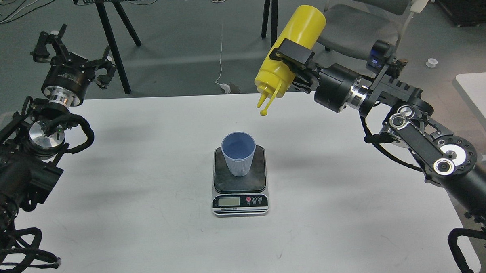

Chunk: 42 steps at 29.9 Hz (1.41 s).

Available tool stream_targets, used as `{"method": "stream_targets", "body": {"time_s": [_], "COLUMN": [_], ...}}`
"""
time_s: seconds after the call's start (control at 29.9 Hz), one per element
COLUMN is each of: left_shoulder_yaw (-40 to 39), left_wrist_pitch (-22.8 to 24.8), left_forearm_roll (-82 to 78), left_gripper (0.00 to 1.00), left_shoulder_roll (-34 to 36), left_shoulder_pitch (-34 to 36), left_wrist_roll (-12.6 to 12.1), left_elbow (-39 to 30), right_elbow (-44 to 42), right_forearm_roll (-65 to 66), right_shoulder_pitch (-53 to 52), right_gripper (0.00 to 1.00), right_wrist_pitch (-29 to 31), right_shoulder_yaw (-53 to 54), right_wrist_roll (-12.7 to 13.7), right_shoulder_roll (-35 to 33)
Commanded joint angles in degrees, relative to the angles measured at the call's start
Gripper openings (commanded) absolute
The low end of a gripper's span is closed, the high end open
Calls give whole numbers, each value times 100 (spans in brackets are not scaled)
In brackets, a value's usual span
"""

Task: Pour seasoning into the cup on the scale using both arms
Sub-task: 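Lift the yellow bottle and invert it over the blue cup, then hold the inverted bottle over the cup and squeeze sauce in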

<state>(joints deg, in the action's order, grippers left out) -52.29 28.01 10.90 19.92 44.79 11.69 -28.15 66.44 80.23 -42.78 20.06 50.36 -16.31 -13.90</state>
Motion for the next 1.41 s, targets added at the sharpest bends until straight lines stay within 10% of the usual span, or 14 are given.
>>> {"method": "stream_targets", "body": {"time_s": [0.0, 1.0, 1.37], "left_shoulder_yaw": [-18, -35, -26], "left_wrist_pitch": [-1, -1, -1], "left_forearm_roll": [-1, -1, -9], "left_gripper": [99, 99, 99], "left_shoulder_roll": [-24, -15, 20], "left_shoulder_pitch": [-67, 12, 109], "left_wrist_roll": [9, 184, 123], "left_elbow": [-6, -41, -59], "right_elbow": [-87, -1634, -870], "right_forearm_roll": [475, 2419, -328], "right_shoulder_pitch": [-510, -1329, -1197], "right_gripper": [38, 36, 30], "right_wrist_pitch": [-581, -2121, -1778], "right_shoulder_yaw": [-973, -2786, -2733], "right_wrist_roll": [-83, -109, -531], "right_shoulder_roll": [10, 932, -261]}}
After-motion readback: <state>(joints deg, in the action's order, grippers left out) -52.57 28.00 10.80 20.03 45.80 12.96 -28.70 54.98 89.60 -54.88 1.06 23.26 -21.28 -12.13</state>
